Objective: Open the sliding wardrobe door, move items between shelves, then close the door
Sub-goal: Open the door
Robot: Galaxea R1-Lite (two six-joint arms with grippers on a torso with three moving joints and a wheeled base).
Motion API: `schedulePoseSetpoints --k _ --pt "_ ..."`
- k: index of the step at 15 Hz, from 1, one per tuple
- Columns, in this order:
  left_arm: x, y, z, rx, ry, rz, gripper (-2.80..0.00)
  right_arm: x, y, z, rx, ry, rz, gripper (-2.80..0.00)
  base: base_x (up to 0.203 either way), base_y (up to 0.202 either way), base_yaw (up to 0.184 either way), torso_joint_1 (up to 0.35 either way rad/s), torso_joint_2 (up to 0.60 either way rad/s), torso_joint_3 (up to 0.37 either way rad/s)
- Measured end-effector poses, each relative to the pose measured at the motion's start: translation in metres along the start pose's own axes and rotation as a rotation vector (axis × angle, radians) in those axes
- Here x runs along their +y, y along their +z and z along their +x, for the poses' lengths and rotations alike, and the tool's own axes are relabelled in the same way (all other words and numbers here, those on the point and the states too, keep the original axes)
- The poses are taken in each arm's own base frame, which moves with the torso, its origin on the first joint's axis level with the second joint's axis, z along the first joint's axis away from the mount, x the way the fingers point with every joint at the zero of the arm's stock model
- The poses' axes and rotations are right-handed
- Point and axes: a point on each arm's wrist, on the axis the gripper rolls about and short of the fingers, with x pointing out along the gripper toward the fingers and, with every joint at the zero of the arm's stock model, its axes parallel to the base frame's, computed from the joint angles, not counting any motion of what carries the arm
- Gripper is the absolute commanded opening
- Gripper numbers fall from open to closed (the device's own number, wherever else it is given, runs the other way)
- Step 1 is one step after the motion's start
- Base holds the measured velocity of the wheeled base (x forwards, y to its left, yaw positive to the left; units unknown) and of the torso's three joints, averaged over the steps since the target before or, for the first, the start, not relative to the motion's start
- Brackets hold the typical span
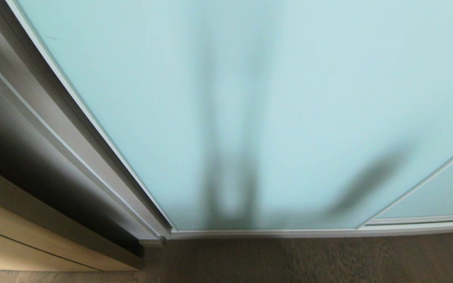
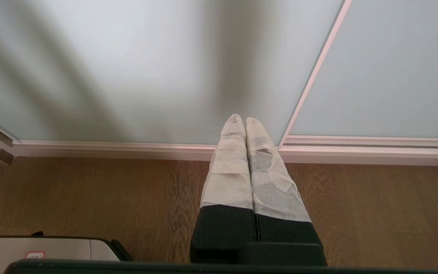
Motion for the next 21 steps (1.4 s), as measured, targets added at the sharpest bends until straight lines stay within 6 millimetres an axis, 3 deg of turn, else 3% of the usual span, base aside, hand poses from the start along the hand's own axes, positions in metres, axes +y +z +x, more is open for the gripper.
schedulePoseSetpoints --k 4,10,16,21 --pt "0.001 0.000 -0.015 -0.164 0.006 0.011 -2.80 0.000 0.000 0.000 0.000 0.000 0.000 -2.80 0.000 0.000 0.000 0.000 0.00 0.000" --pt "0.002 -0.014 -0.042 -0.162 0.001 0.013 -2.80 0.000 0.000 0.000 0.000 0.000 0.000 -2.80 0.000 0.000 0.000 0.000 0.00 0.000" --pt "0.000 0.003 0.004 -0.217 0.002 -0.001 -2.80 0.000 0.000 0.000 0.000 0.001 0.000 -2.80 0.000 0.000 0.000 0.000 0.00 0.000" --pt "-0.003 0.002 0.036 -0.252 -0.058 -0.012 -2.80 0.000 0.000 0.000 0.000 0.001 0.000 -2.80 0.000 0.000 0.000 0.000 0.00 0.000"
